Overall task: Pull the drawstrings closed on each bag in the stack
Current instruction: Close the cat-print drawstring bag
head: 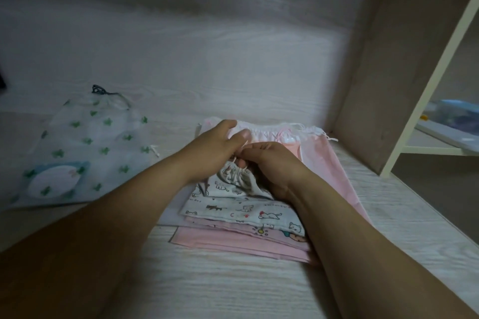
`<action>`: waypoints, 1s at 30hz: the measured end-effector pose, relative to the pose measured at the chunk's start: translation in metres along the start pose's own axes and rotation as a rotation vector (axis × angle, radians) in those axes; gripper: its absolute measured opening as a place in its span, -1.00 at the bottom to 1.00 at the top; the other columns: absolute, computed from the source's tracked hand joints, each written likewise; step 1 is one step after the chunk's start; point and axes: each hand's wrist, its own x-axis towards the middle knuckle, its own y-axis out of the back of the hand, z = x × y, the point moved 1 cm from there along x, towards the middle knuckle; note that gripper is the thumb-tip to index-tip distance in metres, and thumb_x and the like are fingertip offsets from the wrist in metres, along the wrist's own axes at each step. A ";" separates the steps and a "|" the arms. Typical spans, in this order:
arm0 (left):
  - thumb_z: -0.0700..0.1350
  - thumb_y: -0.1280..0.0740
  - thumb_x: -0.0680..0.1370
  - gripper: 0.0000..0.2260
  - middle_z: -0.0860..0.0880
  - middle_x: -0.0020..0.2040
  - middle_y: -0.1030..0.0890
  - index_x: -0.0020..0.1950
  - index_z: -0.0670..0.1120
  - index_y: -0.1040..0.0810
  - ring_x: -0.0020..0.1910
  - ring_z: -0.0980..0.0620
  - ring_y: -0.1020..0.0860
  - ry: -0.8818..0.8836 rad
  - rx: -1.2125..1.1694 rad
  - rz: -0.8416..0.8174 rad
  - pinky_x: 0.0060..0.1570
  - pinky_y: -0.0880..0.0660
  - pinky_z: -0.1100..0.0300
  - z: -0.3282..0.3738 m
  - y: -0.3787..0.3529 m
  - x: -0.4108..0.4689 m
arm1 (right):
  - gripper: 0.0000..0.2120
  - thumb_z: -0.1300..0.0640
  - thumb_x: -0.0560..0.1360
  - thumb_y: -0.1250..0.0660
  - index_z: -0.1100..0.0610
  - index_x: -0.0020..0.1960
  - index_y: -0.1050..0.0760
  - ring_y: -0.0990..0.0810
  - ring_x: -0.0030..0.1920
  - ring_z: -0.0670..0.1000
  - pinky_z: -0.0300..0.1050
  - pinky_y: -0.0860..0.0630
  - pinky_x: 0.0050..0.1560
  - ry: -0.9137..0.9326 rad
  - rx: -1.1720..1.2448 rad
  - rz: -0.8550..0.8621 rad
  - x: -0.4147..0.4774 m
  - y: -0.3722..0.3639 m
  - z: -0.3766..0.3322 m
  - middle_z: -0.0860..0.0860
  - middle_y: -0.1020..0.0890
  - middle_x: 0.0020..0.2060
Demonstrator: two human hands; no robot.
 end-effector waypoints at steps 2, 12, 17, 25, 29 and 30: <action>0.26 -0.13 0.67 -0.53 -0.03 0.38 -0.55 0.54 0.11 -0.32 0.28 0.01 -0.55 -0.043 0.110 -0.012 0.26 -0.44 0.07 -0.002 0.000 -0.007 | -0.68 0.26 0.63 -0.32 0.27 -0.31 -0.50 -0.21 -0.69 -0.09 -0.31 -0.15 -0.63 -0.004 0.005 0.015 -0.002 0.000 -0.001 0.11 -0.39 -0.51; -0.07 -0.29 0.68 -0.76 -0.03 -0.40 -0.40 -0.18 -0.08 -0.48 -0.54 0.09 -0.21 0.201 -0.320 -0.192 -0.52 -0.11 0.27 -0.009 0.011 -0.007 | -0.70 0.16 0.54 -0.46 0.11 -0.37 -0.61 -0.43 -0.32 0.17 0.07 -0.39 -0.17 0.070 -0.024 0.056 0.009 0.000 0.007 0.22 -0.60 -0.33; -0.10 -0.31 0.66 -0.78 0.05 -0.45 -0.46 -0.15 -0.14 -0.56 -0.55 0.15 -0.25 0.192 -0.271 -0.131 -0.55 -0.13 0.30 -0.005 0.017 -0.009 | -0.78 0.04 0.32 -0.57 0.17 -0.24 -0.62 -0.37 -0.07 0.29 0.62 -0.33 -0.04 0.023 0.021 -0.047 0.013 -0.006 0.012 0.38 -0.53 -0.15; -0.11 -0.38 0.61 -0.75 -0.04 -0.34 -0.51 -0.18 -0.16 -0.76 -0.42 0.09 -0.38 0.276 -0.501 -0.240 -0.49 -0.26 0.27 -0.015 0.014 -0.006 | -0.79 0.02 0.30 -0.59 0.11 -0.30 -0.61 -0.36 -0.03 0.30 0.21 -0.19 0.03 0.006 0.099 -0.005 0.015 -0.002 0.014 0.53 -0.59 -0.08; -0.18 -0.46 0.53 -0.89 -0.12 -0.20 -0.63 -0.17 -0.12 -0.75 -0.20 -0.01 -0.53 0.256 -0.549 -0.237 -0.16 -0.41 0.16 -0.021 0.015 -0.005 | -0.60 -0.03 0.10 -0.73 0.13 -0.25 -0.63 -0.35 -0.03 0.30 0.21 -0.18 0.05 0.026 0.094 -0.042 0.019 0.000 0.015 0.38 -0.52 -0.13; -0.19 -0.47 0.52 -0.89 -0.12 -0.19 -0.62 -0.20 -0.09 -0.73 -0.18 -0.01 -0.52 0.244 -0.549 -0.231 -0.15 -0.41 0.15 -0.021 0.015 -0.005 | -0.62 0.02 0.10 -0.72 0.13 -0.25 -0.63 -0.35 -0.03 0.30 0.21 -0.18 0.05 0.035 0.097 -0.047 0.020 0.001 0.015 0.34 -0.52 -0.09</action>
